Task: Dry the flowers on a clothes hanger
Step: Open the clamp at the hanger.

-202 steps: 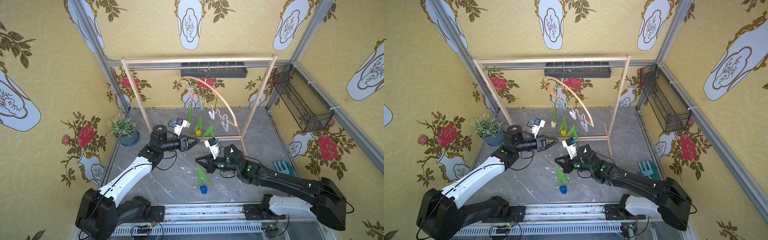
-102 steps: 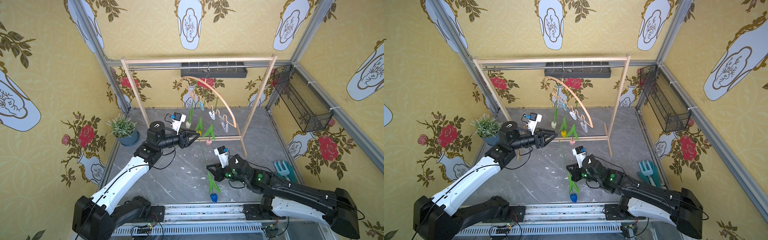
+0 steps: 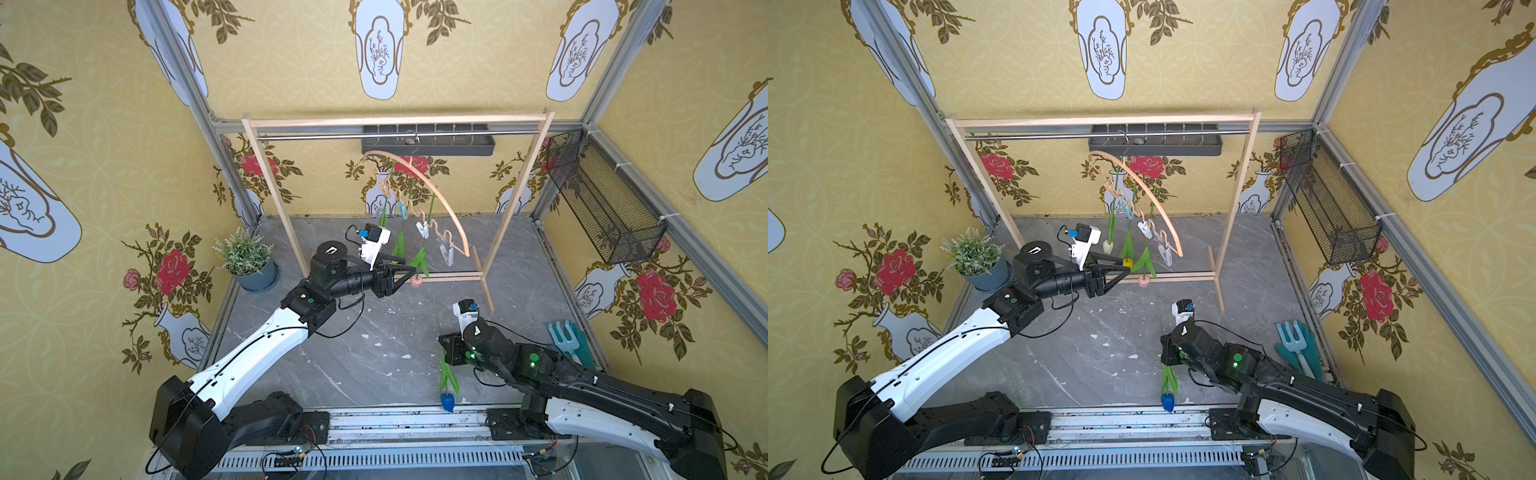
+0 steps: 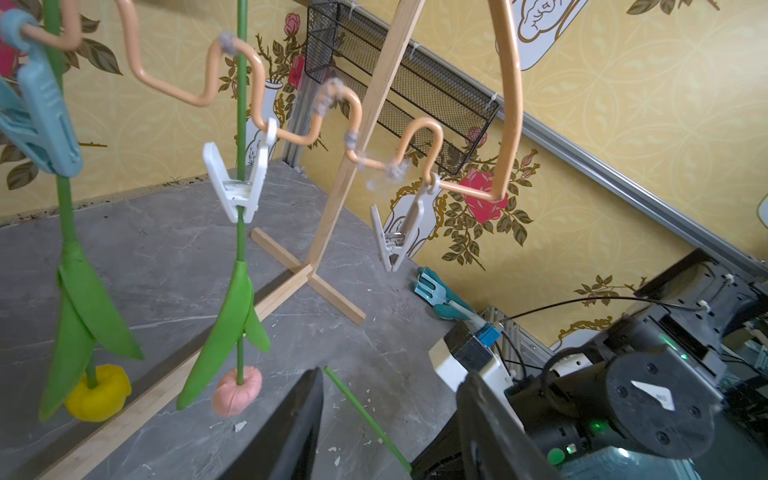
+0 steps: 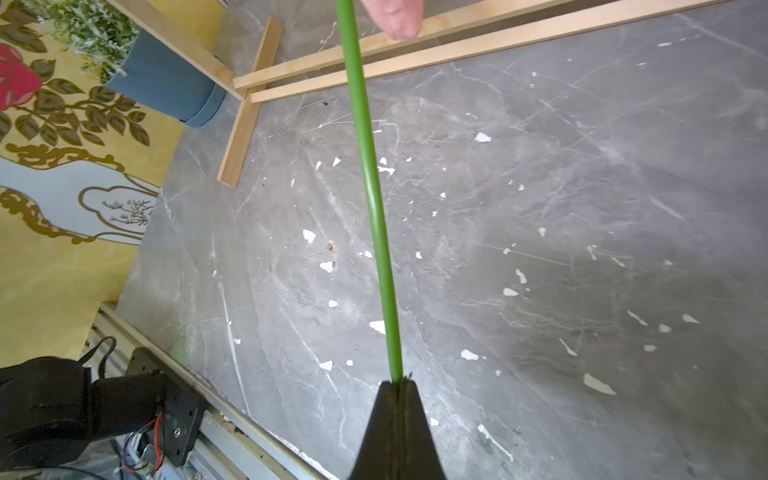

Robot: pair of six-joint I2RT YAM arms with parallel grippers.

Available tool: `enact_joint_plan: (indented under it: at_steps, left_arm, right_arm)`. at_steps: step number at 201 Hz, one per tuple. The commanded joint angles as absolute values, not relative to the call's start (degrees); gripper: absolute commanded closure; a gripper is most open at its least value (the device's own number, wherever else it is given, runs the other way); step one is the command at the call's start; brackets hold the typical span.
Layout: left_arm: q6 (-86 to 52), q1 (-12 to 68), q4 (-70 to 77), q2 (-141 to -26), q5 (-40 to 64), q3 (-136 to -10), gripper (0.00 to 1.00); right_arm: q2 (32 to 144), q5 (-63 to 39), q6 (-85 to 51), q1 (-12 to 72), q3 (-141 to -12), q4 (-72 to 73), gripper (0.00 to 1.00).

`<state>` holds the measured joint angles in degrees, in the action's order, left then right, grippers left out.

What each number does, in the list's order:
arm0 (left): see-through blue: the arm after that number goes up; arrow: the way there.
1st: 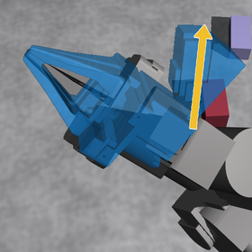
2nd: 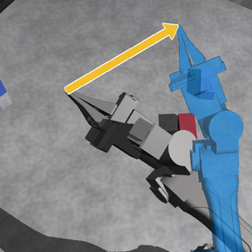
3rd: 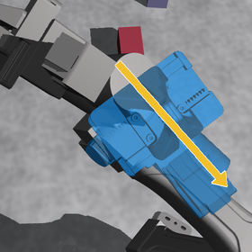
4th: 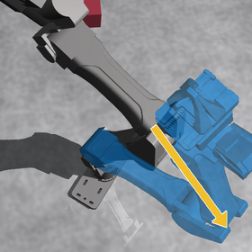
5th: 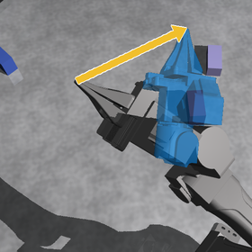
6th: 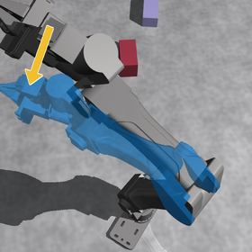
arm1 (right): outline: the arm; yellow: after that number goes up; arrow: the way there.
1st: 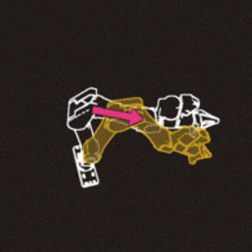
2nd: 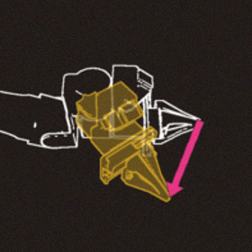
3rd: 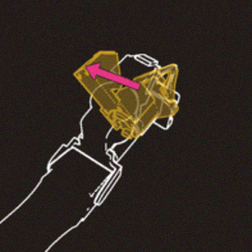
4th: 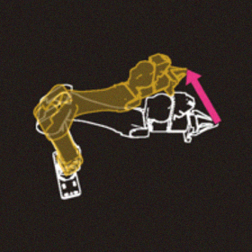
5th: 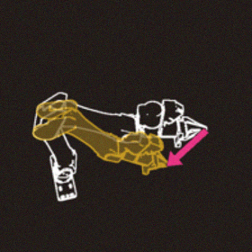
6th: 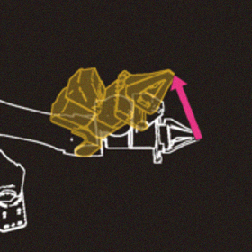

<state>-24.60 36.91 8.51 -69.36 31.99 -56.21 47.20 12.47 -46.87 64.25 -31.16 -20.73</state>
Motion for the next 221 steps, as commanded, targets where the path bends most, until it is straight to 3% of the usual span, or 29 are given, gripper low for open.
enact_joint_plan:
  at_steps: [1, 76, 159, 221]
  left_arm:
    - [-23.89, 38.50, 12.23, -70.44, 29.55, -56.60, 0.44]
    - [-26.43, 42.77, 20.05, -71.84, 22.10, -54.04, 0.41]
    - [-28.27, 43.03, 23.19, -75.88, 23.96, -56.85, 0.38]
    - [-27.20, 43.24, 24.87, -78.75, 26.45, -59.26, 0.39]
  right_arm:
    - [46.26, 16.55, -50.01, 62.06, -31.70, -24.81, 1.00]
    - [45.26, 3.12, -40.51, 42.67, -33.61, -19.70, 1.00]
    - [46.37, -22.70, -33.66, 18.69, -35.15, -9.07, 1.00]
    - [49.62, -35.75, -30.13, 14.90, -38.42, -2.90, 1.00]
